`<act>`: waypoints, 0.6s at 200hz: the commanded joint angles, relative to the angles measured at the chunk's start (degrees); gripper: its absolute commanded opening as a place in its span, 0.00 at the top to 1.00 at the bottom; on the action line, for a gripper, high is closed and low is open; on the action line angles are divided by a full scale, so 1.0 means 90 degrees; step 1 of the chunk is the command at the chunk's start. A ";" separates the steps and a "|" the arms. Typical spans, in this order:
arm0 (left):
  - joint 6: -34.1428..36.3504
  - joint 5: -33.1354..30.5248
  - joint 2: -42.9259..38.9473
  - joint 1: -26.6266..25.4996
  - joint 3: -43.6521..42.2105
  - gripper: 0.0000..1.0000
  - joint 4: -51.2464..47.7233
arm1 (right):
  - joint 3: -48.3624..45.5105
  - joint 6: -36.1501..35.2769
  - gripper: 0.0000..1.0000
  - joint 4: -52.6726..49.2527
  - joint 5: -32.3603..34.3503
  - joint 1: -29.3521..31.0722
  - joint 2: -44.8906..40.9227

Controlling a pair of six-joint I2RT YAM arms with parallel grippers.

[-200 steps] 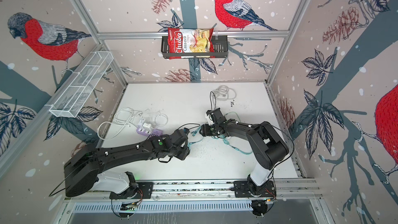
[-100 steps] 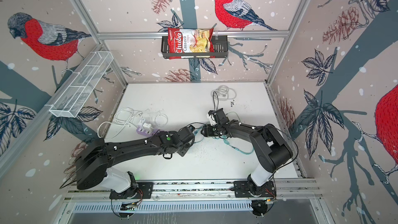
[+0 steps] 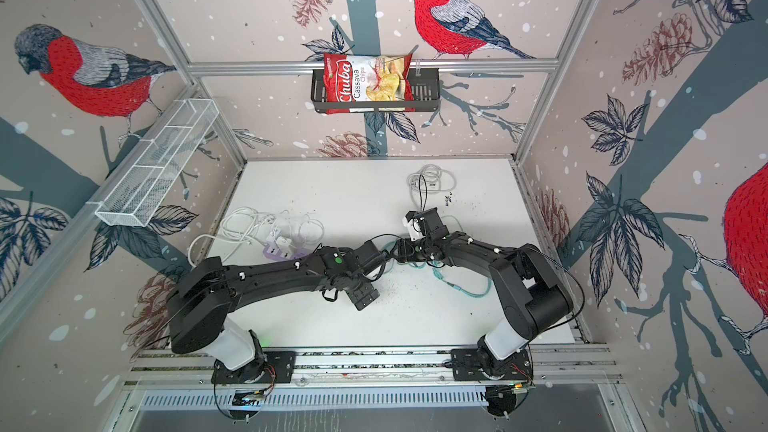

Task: Insert the plug
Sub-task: 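Close the left gripper on the teal charger body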

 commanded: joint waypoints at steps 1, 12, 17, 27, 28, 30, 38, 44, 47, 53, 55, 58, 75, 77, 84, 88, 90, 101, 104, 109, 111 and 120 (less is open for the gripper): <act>0.0290 -0.0035 0.0258 0.0032 0.0093 0.03 -0.0234 | 0.0057 -0.0125 0.35 0.0019 -0.0095 -0.0012 -0.0047; 0.0341 -0.0036 0.0380 0.0069 0.0099 0.04 -0.0281 | 0.0071 -0.0119 0.35 0.0014 -0.0085 -0.0026 -0.0036; 0.0370 -0.0020 0.0420 0.0097 0.0094 0.04 -0.0291 | 0.0068 -0.0131 0.35 0.0018 -0.0086 -0.0020 -0.0038; 0.0427 -0.0002 0.0441 0.0171 0.0050 0.04 -0.0258 | 0.0062 -0.0137 0.35 0.0020 -0.0086 -0.0031 -0.0036; 0.0435 -0.0004 0.0444 0.0180 0.0043 0.04 -0.0247 | 0.0063 -0.0138 0.35 0.0019 -0.0086 -0.0034 -0.0037; 0.0448 -0.0006 0.0441 0.0191 0.0033 0.04 -0.0232 | 0.0056 -0.0138 0.35 0.0019 -0.0086 -0.0028 -0.0038; 0.0467 -0.0035 0.0444 0.0273 0.0029 0.04 -0.0232 | 0.0060 -0.0133 0.35 0.0019 -0.0086 -0.0019 -0.0047; 0.0471 -0.0042 0.0436 0.0351 0.0026 0.05 -0.0233 | 0.0057 -0.0138 0.35 0.0019 -0.0089 -0.0017 -0.0057; 0.0487 -0.0032 0.0427 0.0386 0.0029 0.05 -0.0216 | 0.0058 -0.0138 0.35 0.0021 -0.0086 -0.0025 -0.0057; 0.0523 0.0012 0.0416 0.0471 0.0023 0.05 -0.0177 | 0.0057 -0.0136 0.35 0.0019 -0.0086 -0.0024 -0.0068; 0.0540 0.0032 0.0410 0.0496 0.0011 0.05 -0.0171 | 0.0055 -0.0138 0.35 0.0019 -0.0086 -0.0019 -0.0072; 0.0561 0.0052 0.0407 0.0514 0.0001 0.05 -0.0150 | 0.0057 -0.0136 0.35 0.0019 -0.0095 -0.0017 -0.0068; 0.0655 0.0130 0.0448 0.0642 -0.0016 0.07 -0.0054 | 0.0073 -0.0127 0.35 0.0020 -0.0095 -0.0014 -0.0071; 0.0664 0.0142 0.0460 0.0656 -0.0026 0.08 -0.0045 | 0.0066 -0.0126 0.35 0.0019 -0.0093 -0.0014 -0.0068; 0.0693 0.0226 0.0504 0.0711 -0.0014 0.10 -0.0032 | 0.0071 -0.0137 0.35 0.0010 -0.0097 -0.0009 -0.0078; 0.0705 0.0262 0.0545 0.0730 -0.0020 0.12 -0.0027 | 0.0066 -0.0133 0.35 0.0009 -0.0096 -0.0007 -0.0084; 0.0713 0.0278 0.0564 0.0734 -0.0027 0.13 -0.0023 | 0.0067 -0.0137 0.35 0.0016 -0.0095 -0.0007 -0.0086; 0.0725 0.0331 0.0651 0.0745 -0.0027 0.16 -0.0012 | 0.0069 -0.0134 0.35 0.0009 -0.0095 0.0008 -0.0079; 0.0725 0.0343 0.0673 0.0748 -0.0032 0.17 -0.0006 | 0.0066 -0.0138 0.35 0.0000 -0.0095 0.0011 -0.0086; 0.0725 0.0384 0.0707 0.0742 -0.0032 0.19 -0.0012 | 0.0072 -0.0135 0.35 -0.0008 -0.0088 0.0016 -0.0081; 0.0725 0.0392 0.0719 0.0744 -0.0035 0.19 -0.0005 | 0.0069 -0.0125 0.35 -0.0010 -0.0086 0.0013 -0.0085; 0.0716 0.0428 0.0752 0.0744 -0.0050 0.22 0.0026 | 0.0073 -0.0116 0.35 -0.0008 -0.0086 0.0017 -0.0079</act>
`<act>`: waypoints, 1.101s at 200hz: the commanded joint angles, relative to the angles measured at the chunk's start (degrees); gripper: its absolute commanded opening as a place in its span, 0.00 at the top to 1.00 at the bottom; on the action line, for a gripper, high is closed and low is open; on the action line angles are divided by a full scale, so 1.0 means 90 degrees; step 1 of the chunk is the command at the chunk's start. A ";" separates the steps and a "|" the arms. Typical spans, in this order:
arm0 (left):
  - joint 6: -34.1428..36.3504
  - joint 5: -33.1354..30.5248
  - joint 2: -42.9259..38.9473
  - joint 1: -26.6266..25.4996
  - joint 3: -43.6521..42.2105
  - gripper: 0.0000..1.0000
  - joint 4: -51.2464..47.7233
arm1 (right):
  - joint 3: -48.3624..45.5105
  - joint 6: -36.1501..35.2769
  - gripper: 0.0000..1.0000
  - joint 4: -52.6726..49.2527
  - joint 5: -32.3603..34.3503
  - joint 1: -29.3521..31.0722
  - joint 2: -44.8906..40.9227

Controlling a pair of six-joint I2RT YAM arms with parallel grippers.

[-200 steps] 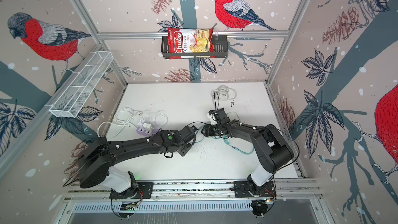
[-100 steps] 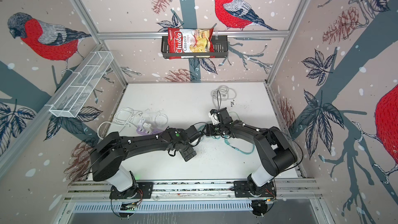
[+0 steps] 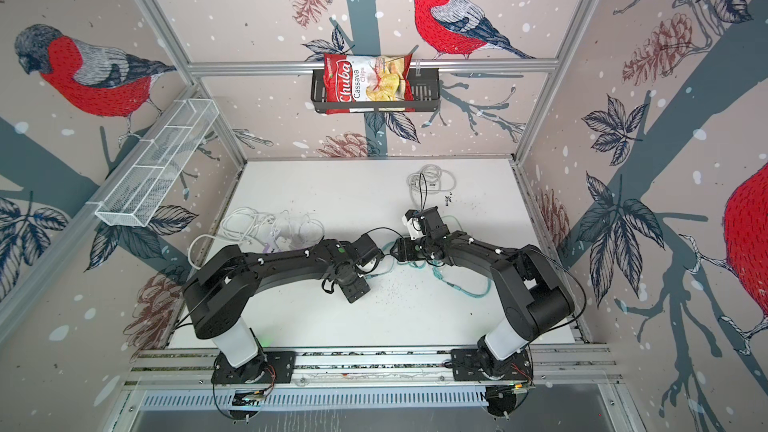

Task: Insert the plug
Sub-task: 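Close the left gripper on the teal charger body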

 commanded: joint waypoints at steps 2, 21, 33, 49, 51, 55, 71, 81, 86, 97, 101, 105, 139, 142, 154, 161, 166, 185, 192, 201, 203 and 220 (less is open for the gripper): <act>0.0106 0.0189 0.0138 0.0007 -0.0044 0.23 0.0051 | 0.0032 -0.0033 0.35 -0.0003 -0.0069 0.0018 -0.0029; 0.0106 0.0235 0.0140 0.0008 -0.0124 0.25 0.0138 | 0.0069 -0.0057 0.36 -0.0060 -0.0061 0.0023 -0.0024; 0.0092 0.0237 0.0137 0.0000 -0.0135 0.27 0.0167 | 0.0084 -0.0064 0.36 -0.0087 -0.0061 0.0036 -0.0031; 0.0087 0.0259 0.0169 -0.0005 -0.0135 0.32 0.0161 | 0.0102 -0.0076 0.36 -0.0115 -0.0052 0.0032 -0.0012; 0.0087 0.0264 0.0179 0.0001 -0.0135 0.32 0.0161 | 0.0104 -0.0077 0.36 -0.0111 -0.0052 0.0032 -0.0006; 0.0077 0.0265 0.0193 0.0000 -0.0135 0.33 0.0161 | 0.0115 -0.0080 0.36 -0.0120 -0.0058 0.0033 -0.0006; 0.0057 0.0279 0.0256 0.0000 -0.0117 0.39 0.0130 | 0.0113 -0.0078 0.36 -0.0119 -0.0062 0.0037 -0.0005; 0.0057 0.0295 0.0286 0.0000 -0.0097 0.43 0.0093 | 0.0113 -0.0075 0.36 -0.0125 -0.0061 0.0032 -0.0024; 0.0052 0.0301 0.0297 0.0000 -0.0088 0.44 0.0084 | 0.0108 -0.0075 0.36 -0.0121 -0.0061 0.0033 -0.0037; 0.0038 0.0324 0.0299 -0.0003 -0.0093 0.47 0.0079 | 0.0091 -0.0060 0.36 -0.0131 -0.0071 0.0032 -0.0069; 0.0038 0.0342 0.0298 0.0000 -0.0087 0.48 0.0065 | 0.0089 -0.0062 0.36 -0.0135 -0.0064 0.0036 -0.0073; 0.0024 0.0344 0.0301 0.0001 -0.0089 0.49 0.0055 | 0.0080 -0.0051 0.36 -0.0134 -0.0061 0.0032 -0.0094; -0.0069 0.0364 0.0250 -0.0009 -0.0076 0.57 -0.0010 | 0.0031 0.0034 0.36 -0.0182 -0.0031 0.0049 -0.0232; -0.0078 0.0359 0.0255 -0.0010 -0.0076 0.58 -0.0006 | 0.0024 0.0049 0.35 -0.0192 -0.0027 0.0058 -0.0258; -0.0108 0.0341 0.0263 -0.0009 -0.0074 0.61 0.0038 | -0.0027 0.0123 0.35 -0.0214 0.0021 0.0093 -0.0397; -0.0123 0.0336 0.0281 -0.0010 -0.0065 0.62 0.0070 | -0.0058 0.0167 0.35 -0.0245 0.0050 0.0111 -0.0489; -0.0135 0.0343 0.0286 -0.0010 -0.0049 0.64 0.0096 | -0.0076 0.0198 0.35 -0.0276 0.0072 0.0115 -0.0565; -0.0194 0.0308 0.0250 -0.0012 -0.0010 0.69 0.0224 | -0.0193 0.0312 0.34 -0.0379 0.0160 0.0138 -0.0887; -0.0223 0.0269 0.0202 -0.0020 -0.0010 0.71 0.0301 | -0.0239 0.0345 0.34 -0.0425 0.0191 0.0132 -0.1012; -0.0254 0.0216 0.0098 -0.0014 -0.0018 0.73 0.0404 | -0.0315 0.0404 0.34 -0.0482 0.0228 0.0130 -0.1173; -0.0262 0.0197 0.0078 -0.0018 -0.0023 0.73 0.0429 | -0.0339 0.0414 0.34 -0.0490 0.0231 0.0139 -0.1214; -0.0342 -0.0009 -0.0222 -0.0015 -0.0111 0.75 0.0656 | -0.0563 0.0553 0.34 -0.0564 0.0251 0.0144 -0.1610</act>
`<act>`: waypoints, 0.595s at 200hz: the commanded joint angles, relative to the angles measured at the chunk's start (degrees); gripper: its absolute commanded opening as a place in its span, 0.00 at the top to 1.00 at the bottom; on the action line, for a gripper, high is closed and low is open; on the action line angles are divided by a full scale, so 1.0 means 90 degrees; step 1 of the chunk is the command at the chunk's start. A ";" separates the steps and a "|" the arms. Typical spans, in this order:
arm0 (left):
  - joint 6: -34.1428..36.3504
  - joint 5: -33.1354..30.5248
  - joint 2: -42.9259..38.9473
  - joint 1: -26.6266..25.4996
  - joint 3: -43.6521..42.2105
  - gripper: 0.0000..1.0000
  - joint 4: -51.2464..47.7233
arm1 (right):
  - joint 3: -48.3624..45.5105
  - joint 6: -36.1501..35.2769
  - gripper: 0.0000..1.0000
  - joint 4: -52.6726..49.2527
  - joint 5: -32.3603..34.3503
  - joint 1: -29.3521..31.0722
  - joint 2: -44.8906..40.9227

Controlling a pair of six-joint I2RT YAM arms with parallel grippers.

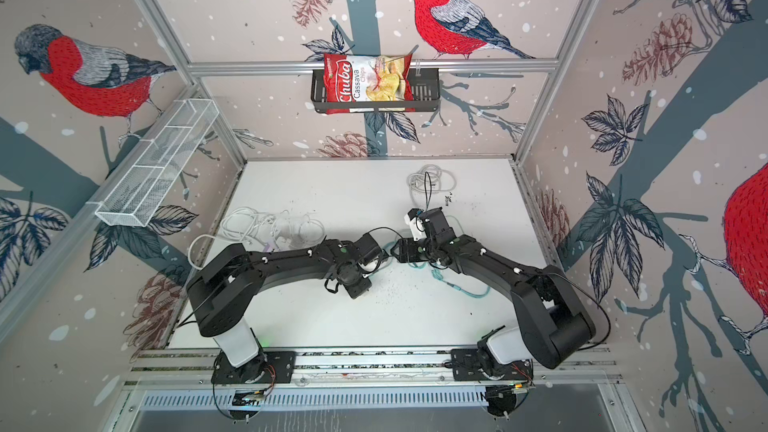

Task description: Insert the plug

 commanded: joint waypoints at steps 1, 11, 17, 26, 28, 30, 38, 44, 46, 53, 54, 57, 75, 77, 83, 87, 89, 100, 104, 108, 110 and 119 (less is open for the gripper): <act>-0.0177 -0.0453 -0.0297 0.0005 -0.0103 0.75 0.0303 | -0.0227 0.0246 0.34 -0.0224 0.0130 0.0013 -0.0435; -0.0178 -0.0510 -0.0502 0.0005 -0.0148 0.76 0.0423 | -0.0355 0.0366 0.35 -0.0301 0.0148 0.0011 -0.0722; -0.0187 -0.0537 -0.0641 -0.0002 -0.0150 0.76 0.0480 | -0.0423 0.0407 0.35 -0.0392 0.0164 0.0023 -0.0857; -0.0197 -0.0559 -0.0823 -0.0003 -0.0150 0.76 0.0593 | -0.0502 0.0449 0.35 -0.0593 0.0264 0.0041 -0.1279; -0.0197 -0.0559 -0.0874 0.0002 -0.0150 0.76 0.0632 | -0.0523 0.0454 0.35 -0.0634 0.0285 0.0040 -0.1356; -0.0198 -0.0569 -0.0913 -0.0002 -0.0223 0.76 0.0671 | -0.0544 0.0462 0.35 -0.0676 0.0310 0.0040 -0.1436; -0.0217 -0.0596 -0.1068 -0.0002 -0.0337 0.77 0.0815 | -0.0626 0.0487 0.35 -0.0807 0.0332 0.0031 -0.1759; -0.0219 -0.0608 -0.1181 0.0004 -0.0378 0.77 0.0941 | -0.0676 0.0479 0.35 -0.0890 0.0262 0.0030 -0.1985; -0.0218 -0.0620 -0.1210 0.0001 -0.0392 0.77 0.0973 | -0.0694 0.0483 0.34 -0.0904 0.0221 0.0030 -0.2060; -0.0217 -0.0646 -0.1337 -0.0002 -0.0437 0.78 0.1116 | -0.0770 0.0529 0.34 -0.0908 0.0102 0.0030 -0.2288; -0.0217 -0.0652 -0.1351 0.0002 -0.0445 0.78 0.1143 | -0.0782 0.0538 0.34 -0.0908 0.0082 0.0030 -0.2325; -0.0210 -0.0655 -0.1396 -0.0002 -0.0460 0.78 0.1205 | -0.0810 0.0565 0.34 -0.0905 0.0036 0.0039 -0.2407; -0.0165 -0.0666 -0.1653 0.0005 -0.0569 0.78 0.1623 | -0.0863 0.0670 0.34 -0.0904 -0.0213 0.0074 -0.2812; -0.0160 -0.0667 -0.1670 -0.0001 -0.0577 0.77 0.1680 | -0.0863 0.0680 0.35 -0.0907 -0.0227 0.0080 -0.2838; -0.0158 -0.0711 -0.1721 0.0007 -0.0600 0.78 0.1811 | -0.0860 0.0697 0.35 -0.0925 -0.0283 0.0088 -0.2903; -0.0160 -0.0731 -0.1759 0.0005 -0.0612 0.78 0.1899 | -0.0863 0.0707 0.35 -0.0919 -0.0327 0.0091 -0.2936; -0.0159 -0.0746 -0.1777 0.0004 -0.0609 0.78 0.1940 | -0.0868 0.0711 0.35 -0.0913 -0.0348 0.0097 -0.2942; -0.0113 -0.0759 -0.1856 -0.0002 -0.0629 0.78 0.2197 | -0.0873 0.0750 0.37 -0.0871 -0.0497 0.0108 -0.2946; -0.0110 -0.0755 -0.1880 0.0005 -0.0640 0.78 0.2294 | -0.0881 0.0759 0.37 -0.0826 -0.0591 0.0122 -0.2931; -0.0092 -0.0770 -0.1915 0.0003 -0.0656 0.78 0.2400 | -0.0899 0.0786 0.37 -0.0756 -0.0679 0.0141 -0.2912; -0.0083 -0.0763 -0.1926 -0.0001 -0.0679 0.78 0.2480 | -0.0908 0.0797 0.38 -0.0719 -0.0727 0.0151 -0.2897; -0.0035 -0.0712 -0.1985 0.0001 -0.0741 0.79 0.2750 | -0.0914 0.0872 0.39 -0.0564 -0.0837 0.0237 -0.2796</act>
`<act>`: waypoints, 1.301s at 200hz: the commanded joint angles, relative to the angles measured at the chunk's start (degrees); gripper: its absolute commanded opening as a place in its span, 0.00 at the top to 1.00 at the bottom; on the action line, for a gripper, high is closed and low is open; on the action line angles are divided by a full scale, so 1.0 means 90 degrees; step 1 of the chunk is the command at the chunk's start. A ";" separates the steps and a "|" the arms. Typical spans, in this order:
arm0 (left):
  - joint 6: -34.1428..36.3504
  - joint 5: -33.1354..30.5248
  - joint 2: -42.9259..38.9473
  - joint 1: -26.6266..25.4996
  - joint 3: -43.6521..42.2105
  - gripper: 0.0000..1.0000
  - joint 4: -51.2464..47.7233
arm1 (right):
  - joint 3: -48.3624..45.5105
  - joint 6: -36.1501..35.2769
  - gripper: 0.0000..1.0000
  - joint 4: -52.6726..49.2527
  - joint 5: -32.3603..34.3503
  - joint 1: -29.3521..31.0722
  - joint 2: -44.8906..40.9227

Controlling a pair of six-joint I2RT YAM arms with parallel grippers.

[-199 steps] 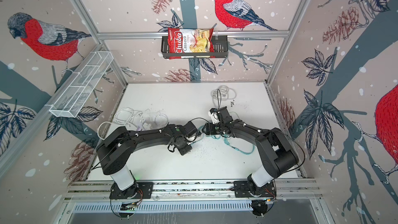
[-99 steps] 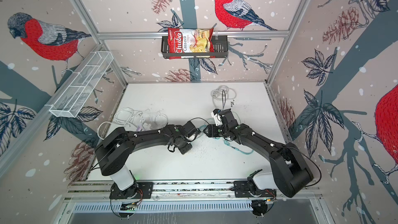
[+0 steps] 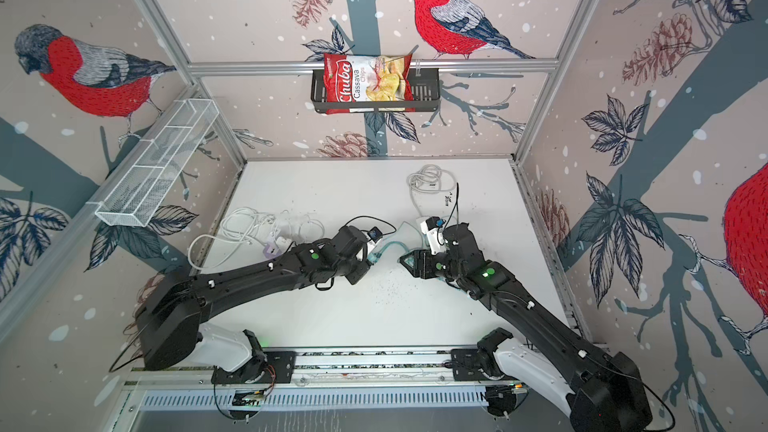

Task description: Insert the plug

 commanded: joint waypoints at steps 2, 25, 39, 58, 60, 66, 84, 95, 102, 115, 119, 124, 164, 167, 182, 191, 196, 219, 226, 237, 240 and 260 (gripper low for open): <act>0.0092 -0.0045 -0.0161 0.0006 -0.0120 0.79 0.1100 | -0.0031 0.0175 0.39 0.0265 -0.0519 0.0146 0.0132; 0.0151 0.0128 -0.0216 0.0005 -0.0243 0.78 0.1486 | 0.0246 0.0244 0.41 0.0487 -0.0571 0.0572 0.0543; 0.0156 0.0176 -0.0225 -0.0002 -0.0285 0.78 0.1560 | 0.0491 0.0231 0.42 0.0575 -0.0595 0.0737 0.0836; 0.0161 0.0281 -0.0280 0.0001 -0.0362 0.78 0.1668 | 0.0735 0.0220 0.44 0.0725 -0.0573 0.0884 0.1204; 0.0161 0.0285 -0.0288 0.0003 -0.0370 0.78 0.1677 | 0.0748 0.0225 0.45 0.0755 -0.0569 0.0889 0.1241; 0.0161 0.0301 -0.0317 -0.0001 -0.0398 0.78 0.1701 | 0.0792 0.0257 0.45 0.0847 -0.0574 0.0900 0.1319; 0.0161 0.0328 -0.0442 -0.0002 -0.0507 0.78 0.1779 | 0.0913 0.0318 0.48 0.0962 -0.0491 0.0914 0.1546; 0.0161 0.0376 -0.0526 -0.0002 -0.0568 0.78 0.1820 | 0.0973 0.0344 0.49 0.0972 -0.0384 0.0910 0.1624; 0.0161 0.0428 -0.0575 -0.0003 -0.0599 0.78 0.1856 | 0.1010 0.0350 0.49 0.0995 -0.0361 0.0896 0.1651; 0.0197 0.0540 -0.0650 0.0003 -0.0664 0.78 0.1887 | 0.1116 0.0350 0.49 0.0971 -0.0247 0.0888 0.1676; 0.0200 0.0558 -0.0672 -0.0001 -0.0677 0.78 0.1902 | 0.1135 0.0347 0.49 0.0957 -0.0205 0.0881 0.1678; 0.0209 0.0583 -0.0689 -0.0003 -0.0691 0.78 0.1915 | 0.1161 0.0322 0.49 0.0968 -0.0189 0.0873 0.1685; 0.0211 0.0754 -0.0762 -0.0002 -0.0746 0.78 0.1907 | 0.1302 0.0315 0.49 0.1115 -0.0255 0.0714 0.1902; 0.0205 0.0754 -0.0771 -0.0003 -0.0748 0.78 0.1908 | 0.1321 0.0318 0.50 0.1112 -0.0255 0.0714 0.1932; 0.0200 0.0772 -0.0815 -0.0003 -0.0778 0.78 0.1922 | 0.1371 0.0289 0.50 0.1162 -0.0314 0.0707 0.1988; 0.0200 0.0791 -0.0845 0.0002 -0.0785 0.78 0.1932 | 0.1346 0.0301 0.50 0.1238 -0.0379 0.0712 0.1988; 0.0214 0.0824 -0.0858 -0.0002 -0.0795 0.78 0.1943 | 0.1347 0.0295 0.51 0.1280 -0.0433 0.0714 0.2106; 0.0223 0.0887 -0.0925 0.0007 -0.0855 0.78 0.2034 | 0.1380 0.0291 0.52 0.1331 -0.0526 0.0731 0.2235; 0.0218 0.0892 -0.0947 0.0003 -0.0862 0.78 0.2044 | 0.1376 0.0289 0.54 0.1350 -0.0565 0.0739 0.2266; 0.0229 0.0908 -0.0967 -0.0003 -0.0899 0.78 0.2078 | 0.1350 0.0327 0.54 0.1431 -0.0611 0.0769 0.2308; 0.0236 0.0931 -0.0965 0.0005 -0.0898 0.78 0.2079 | 0.1343 0.0328 0.54 0.1453 -0.0626 0.0790 0.2313; 0.0234 0.0989 -0.0958 0.0002 -0.0922 0.78 0.2103 | 0.1299 0.0351 0.57 0.1563 -0.0655 0.0861 0.2314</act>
